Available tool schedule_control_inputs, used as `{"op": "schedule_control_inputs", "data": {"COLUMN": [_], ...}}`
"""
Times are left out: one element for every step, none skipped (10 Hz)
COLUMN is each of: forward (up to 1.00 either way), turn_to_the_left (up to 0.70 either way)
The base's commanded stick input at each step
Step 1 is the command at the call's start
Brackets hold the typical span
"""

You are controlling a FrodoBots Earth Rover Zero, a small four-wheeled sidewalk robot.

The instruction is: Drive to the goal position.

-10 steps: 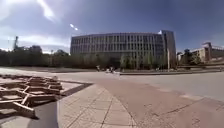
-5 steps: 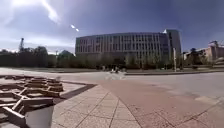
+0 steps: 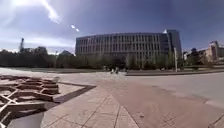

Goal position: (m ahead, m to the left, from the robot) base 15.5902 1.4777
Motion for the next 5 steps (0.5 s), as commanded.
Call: {"op": "schedule_control_inputs", "data": {"forward": [0.50, 0.50, 0.50, 0.50, 0.50], "turn_to_the_left": [0.00, 0.00, 0.00, 0.00, 0.00]}}
